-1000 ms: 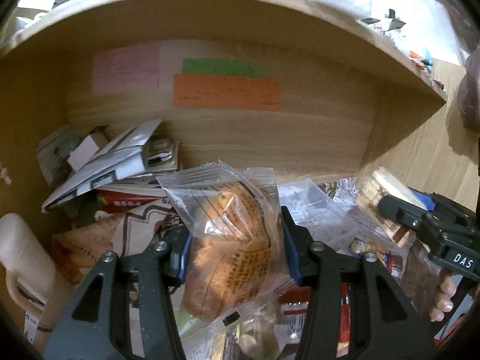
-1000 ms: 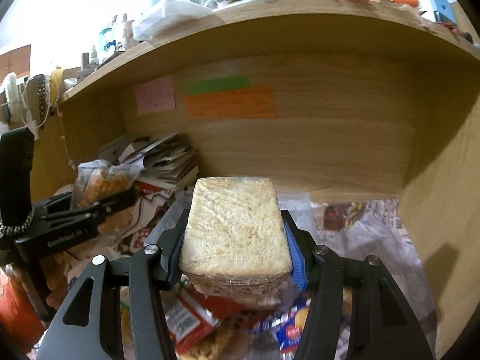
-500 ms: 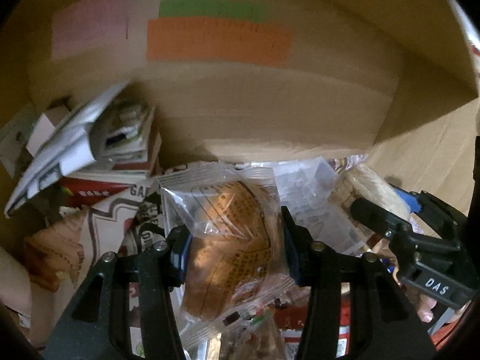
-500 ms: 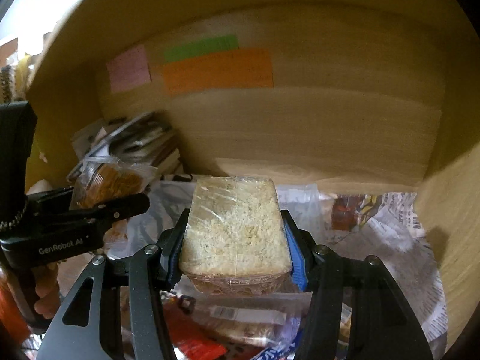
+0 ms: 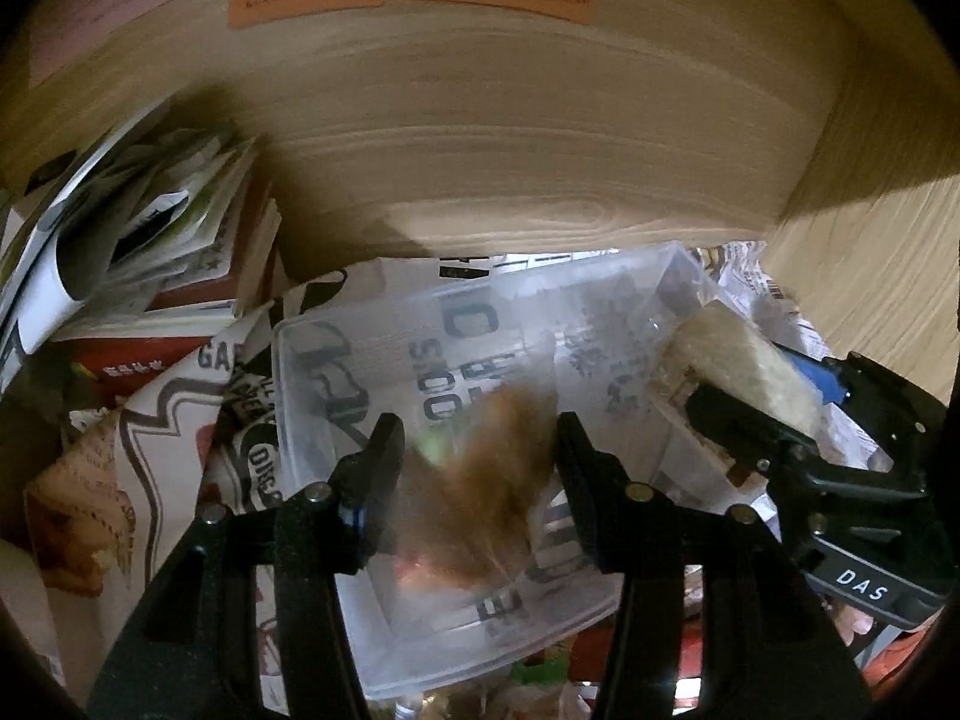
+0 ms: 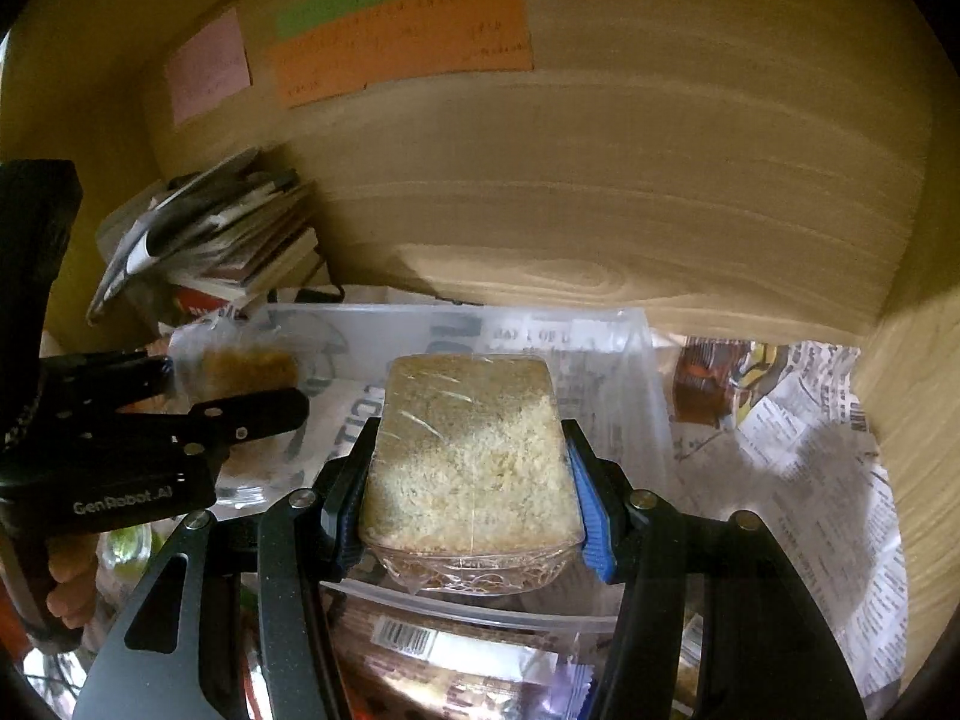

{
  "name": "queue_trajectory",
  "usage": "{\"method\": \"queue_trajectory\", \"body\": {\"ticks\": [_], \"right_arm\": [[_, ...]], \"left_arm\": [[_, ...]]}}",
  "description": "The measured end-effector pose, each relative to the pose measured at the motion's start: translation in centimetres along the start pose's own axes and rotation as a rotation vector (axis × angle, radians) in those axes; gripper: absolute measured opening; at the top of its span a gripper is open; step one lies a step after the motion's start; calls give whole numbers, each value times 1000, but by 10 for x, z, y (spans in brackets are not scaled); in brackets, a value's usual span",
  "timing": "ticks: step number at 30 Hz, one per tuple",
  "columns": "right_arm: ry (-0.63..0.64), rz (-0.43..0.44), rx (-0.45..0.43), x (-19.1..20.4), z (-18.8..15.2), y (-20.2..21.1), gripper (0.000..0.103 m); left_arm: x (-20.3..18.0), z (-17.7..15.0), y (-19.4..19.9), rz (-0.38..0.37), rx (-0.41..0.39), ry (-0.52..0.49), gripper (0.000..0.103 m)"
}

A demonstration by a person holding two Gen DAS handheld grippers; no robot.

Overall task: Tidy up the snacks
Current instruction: 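Carry the pastry with the left tool into the clear box while the right tool drops the bread slice there, then grasp the green jelly cup with the left tool while the right tool grasps the blue chip bag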

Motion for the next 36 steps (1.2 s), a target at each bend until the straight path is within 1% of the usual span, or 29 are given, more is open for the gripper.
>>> {"method": "queue_trajectory", "body": {"ticks": [3, 5, 7, 10, 11, 19, 24, 28, 30, 33, 36], "right_arm": [[0, 0, 28, 0, -3, -5, 53], [-6, -7, 24, 0, -3, -4, 53], [-2, -17, 7, -1, 0, 1, 54], [11, -29, -32, 1, 5, 14, 64], [14, -30, -45, 1, 7, 19, 65], [29, -33, -128, 8, 10, 63, 66], [14, -36, -180, 4, 5, 94, 71], [7, -65, -217, -6, -4, 117, 77], [-3, -80, -221, -13, -11, 124, 79], [-18, -96, -209, -23, -23, 130, 80], [-34, -131, -186, -35, -37, 132, 80]], "left_arm": [[-2, 0, 0, 1, -12, -2, 55], [-2, 0, 5, -6, -22, 2, 57], [-2, 0, 11, -5, -38, 3, 58], [-1, 1, 25, -12, -72, 4, 58], [-2, 1, 29, -14, -83, 4, 58], [-3, -9, 84, -13, -195, -9, 64], [3, -25, 110, 12, -238, -15, 65], [15, -46, 126, 44, -248, -13, 69], [23, -59, 130, 62, -242, -8, 70], [36, -81, 123, 82, -205, 11, 70], [44, -100, 115, 85, -165, 33, 70]]}}
Point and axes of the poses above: each gripper's, at about its wrist camera, not at the fingertips, and y roughly against the way its jaws point, x to its left, z to its top, the point moved 9 cm from there along -y, roughly the way its jaws point, and after that the axes turned 6 degrees about -z, right-handed, at the moved point
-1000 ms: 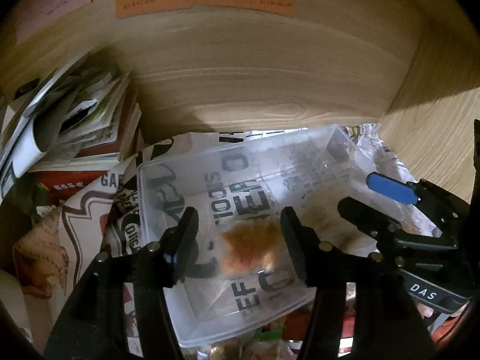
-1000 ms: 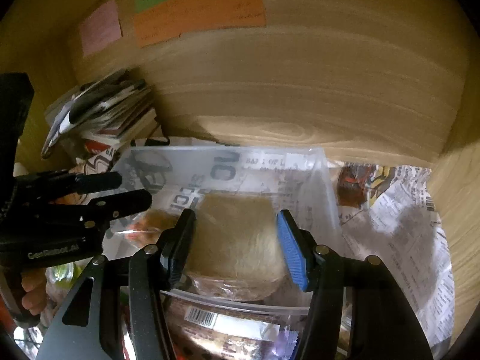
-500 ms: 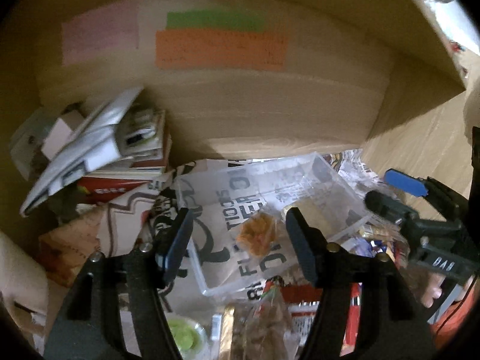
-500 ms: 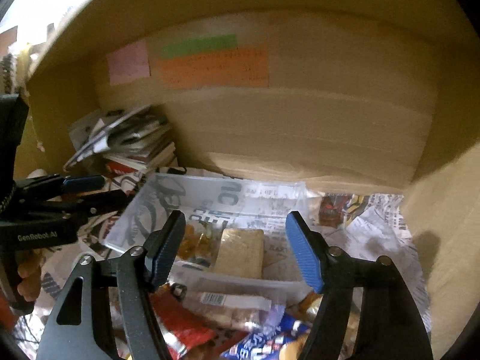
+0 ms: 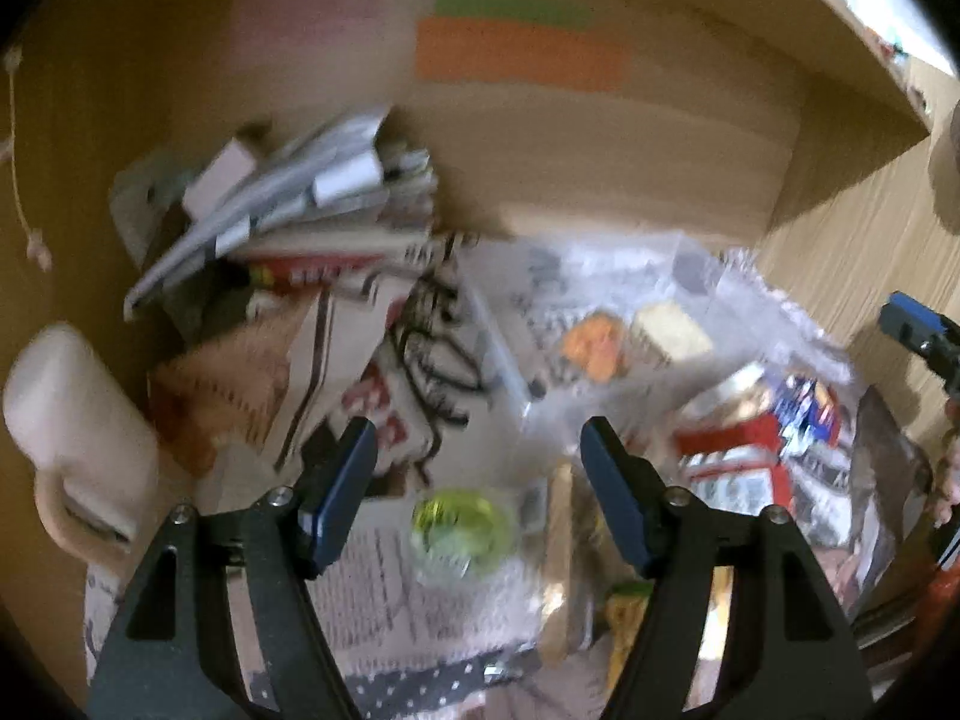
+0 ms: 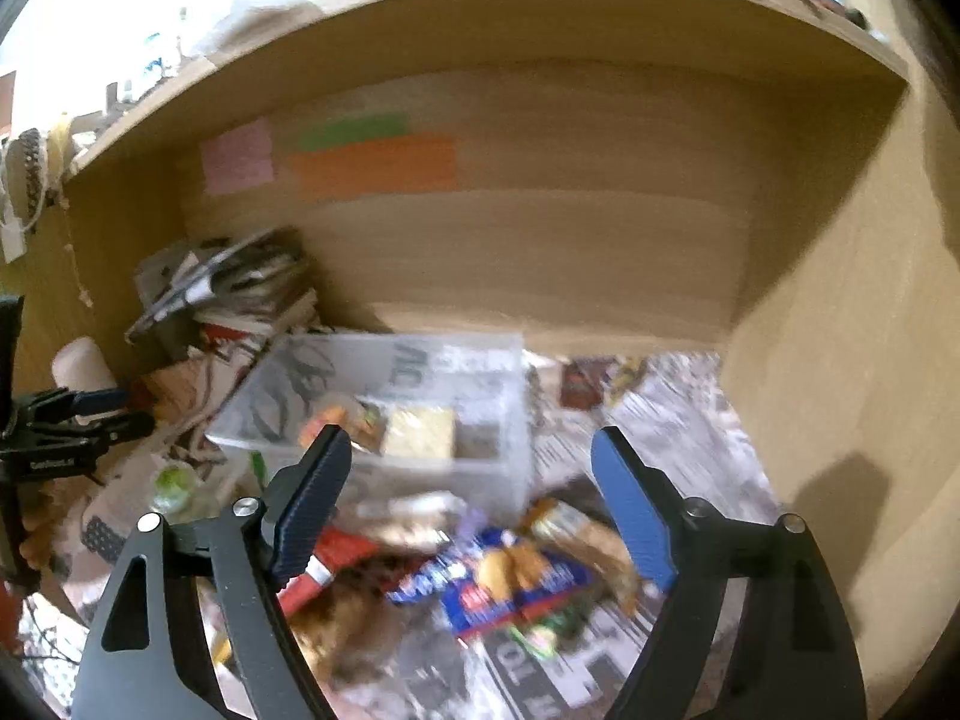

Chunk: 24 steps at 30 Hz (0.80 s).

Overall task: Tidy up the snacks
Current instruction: 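Grasp the green jelly cup with the left tool while the right tool grasps the blue chip bag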

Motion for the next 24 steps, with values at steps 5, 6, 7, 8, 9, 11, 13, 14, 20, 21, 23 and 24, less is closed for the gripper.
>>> {"method": "queue_trajectory", "body": {"ticks": [5, 6, 7, 8, 9, 11, 13, 14, 20, 21, 23, 24], "right_arm": [[-33, -23, 73, -15, -28, -4, 80], [-36, -26, 83, -17, -33, -5, 80], [-40, -30, 95, -19, -38, -7, 80], [-43, -31, 110, -21, -43, -9, 80], [-47, -30, 126, -22, -48, -12, 80], [-56, -26, 160, -24, -57, -20, 80], [-67, -8, 202, -22, -67, -31, 80], [-70, -1, 217, -22, -71, -34, 80], [-66, 25, 264, -16, -79, -55, 82], [-63, 20, 267, -16, -79, -58, 83], [-56, 13, 274, -15, -80, -65, 87], [-55, 14, 275, -15, -80, -67, 88]], "left_arm": [[12, -29, -12, 12, 49, 37, 70], [13, -34, -15, 12, 58, 44, 70], [15, -39, -19, 13, 70, 54, 70], [16, -43, -22, 13, 78, 59, 70], [17, -46, -25, 14, 86, 63, 70], [19, -53, -32, 15, 104, 70, 70], [19, -58, -39, 7, 118, 78, 70], [19, -59, -41, -5, 121, 85, 70], [15, -56, -47, 1, 112, 77, 70], [15, -56, -48, 4, 111, 76, 70], [16, -54, -51, 8, 109, 82, 70], [17, -54, -52, 5, 109, 90, 70]]}}
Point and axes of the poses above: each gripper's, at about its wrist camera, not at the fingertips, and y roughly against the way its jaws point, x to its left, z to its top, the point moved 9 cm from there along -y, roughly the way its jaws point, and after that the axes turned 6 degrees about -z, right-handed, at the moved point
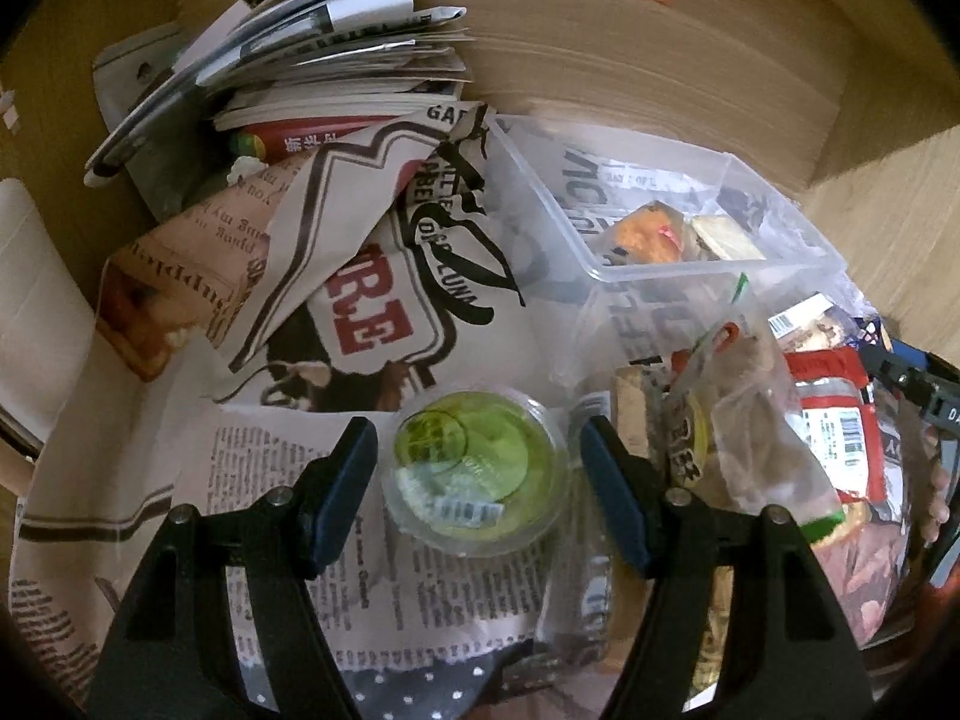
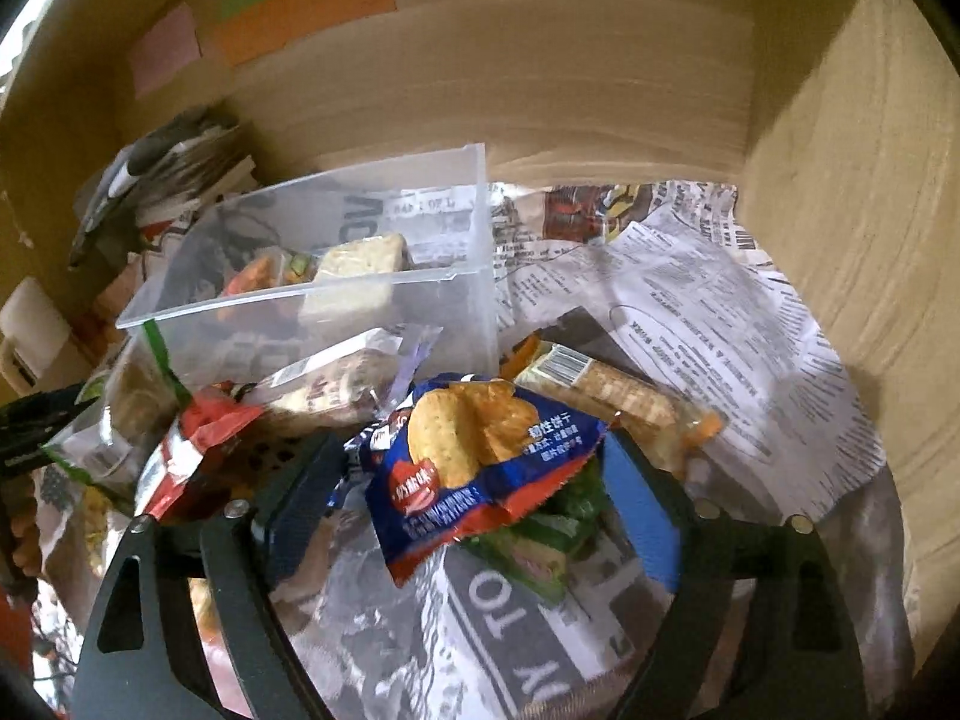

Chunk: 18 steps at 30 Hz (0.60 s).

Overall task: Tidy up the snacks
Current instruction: 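Grasp the green jelly cup with the left tool while the right tool grasps the blue chip bag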

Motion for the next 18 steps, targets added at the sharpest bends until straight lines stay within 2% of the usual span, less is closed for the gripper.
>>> {"method": "queue_trajectory", "body": {"ticks": [2, 4, 6, 7, 8, 9, 16, 18], "right_arm": [[2, 1, 1, 0, 1, -4, 92], [-6, 8, 3, 0, 2, -8, 91], [-15, 29, 15, 2, 1, -11, 84], [-20, 43, 21, 2, 0, -13, 74], [-21, 48, 24, 3, 0, -13, 69], [-21, 48, 19, 3, 0, -12, 67], [-41, 54, -16, 0, -1, -3, 45], [-53, 54, -28, -3, -1, -1, 42]], "left_arm": [[1, 1, -2, -5, -1, 3, 70], [3, 1, -3, 8, -6, -3, 70], [6, -2, -7, 8, 16, -3, 64], [7, -5, -10, -5, 33, 4, 60], [9, -8, -14, -11, 47, 16, 53], [11, -9, -14, -2, 45, 21, 52], [12, -3, -9, 9, 13, 28, 48], [9, 0, -4, 4, 0, 23, 48]]}}
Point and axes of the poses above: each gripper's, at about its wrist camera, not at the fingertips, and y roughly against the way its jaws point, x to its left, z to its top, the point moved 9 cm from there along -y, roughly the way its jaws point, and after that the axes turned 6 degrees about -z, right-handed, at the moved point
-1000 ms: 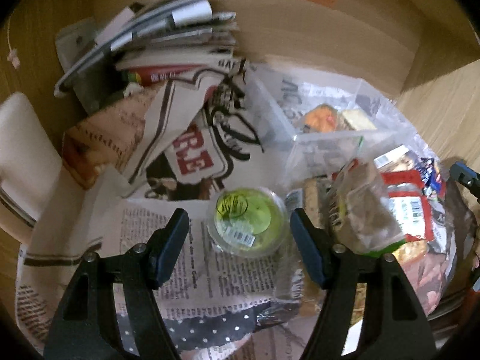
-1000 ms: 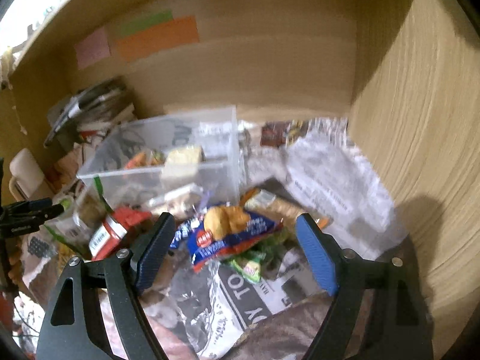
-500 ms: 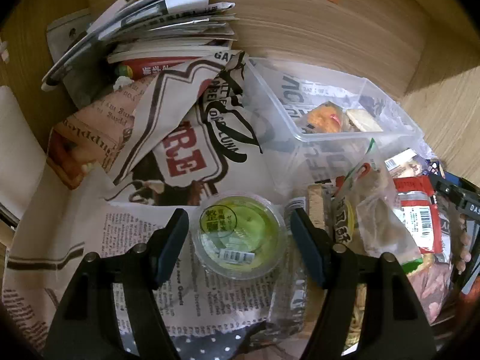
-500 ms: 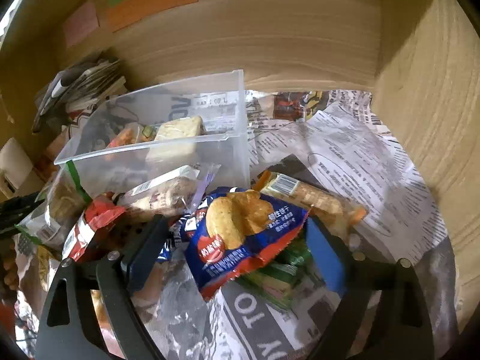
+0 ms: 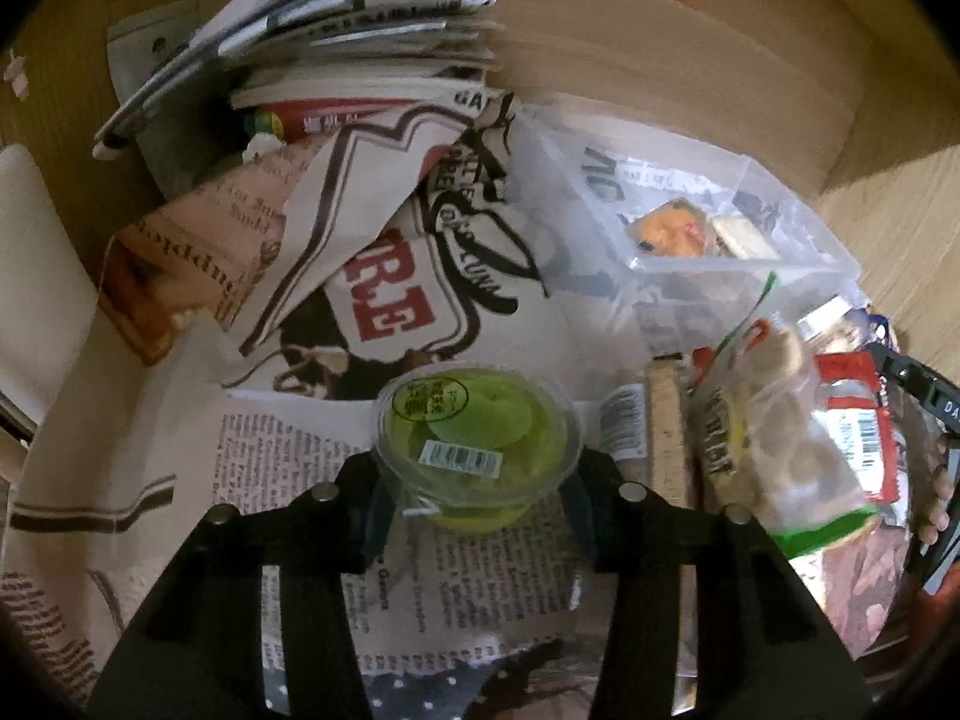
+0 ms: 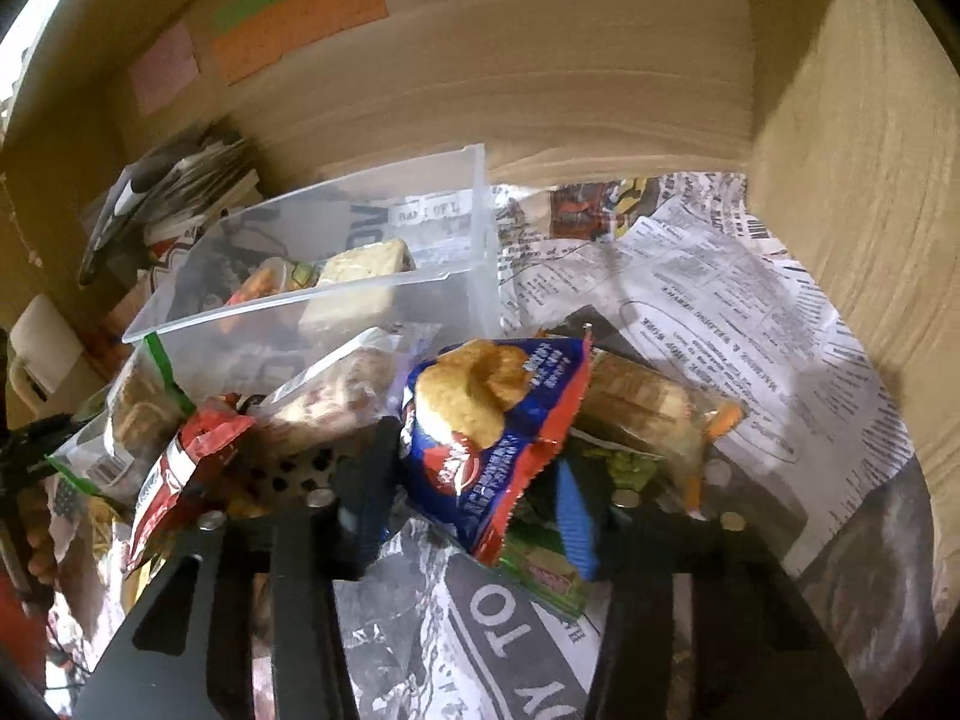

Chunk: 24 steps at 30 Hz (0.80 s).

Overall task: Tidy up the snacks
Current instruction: 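Grasp the green jelly cup with the left tool while the right tool grasps the blue chip bag, then lift the jelly cup into the clear box while the right tool drops the chip bag there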

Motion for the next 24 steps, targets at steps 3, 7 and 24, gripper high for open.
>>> {"method": "queue_trajectory", "body": {"ticks": [3, 7, 24], "right_arm": [[-17, -2, -26, -4, 2, 8, 40], [-22, -22, -61, -10, 6, 20, 38], [-13, -42, -268, -5, 52, 77, 37]], "left_arm": [[-4, 6, 13, 8, -39, -22, 48], [-14, 17, 32, 0, -93, -40, 48], [-61, 72, 69, -83, -225, -92, 48]]}}
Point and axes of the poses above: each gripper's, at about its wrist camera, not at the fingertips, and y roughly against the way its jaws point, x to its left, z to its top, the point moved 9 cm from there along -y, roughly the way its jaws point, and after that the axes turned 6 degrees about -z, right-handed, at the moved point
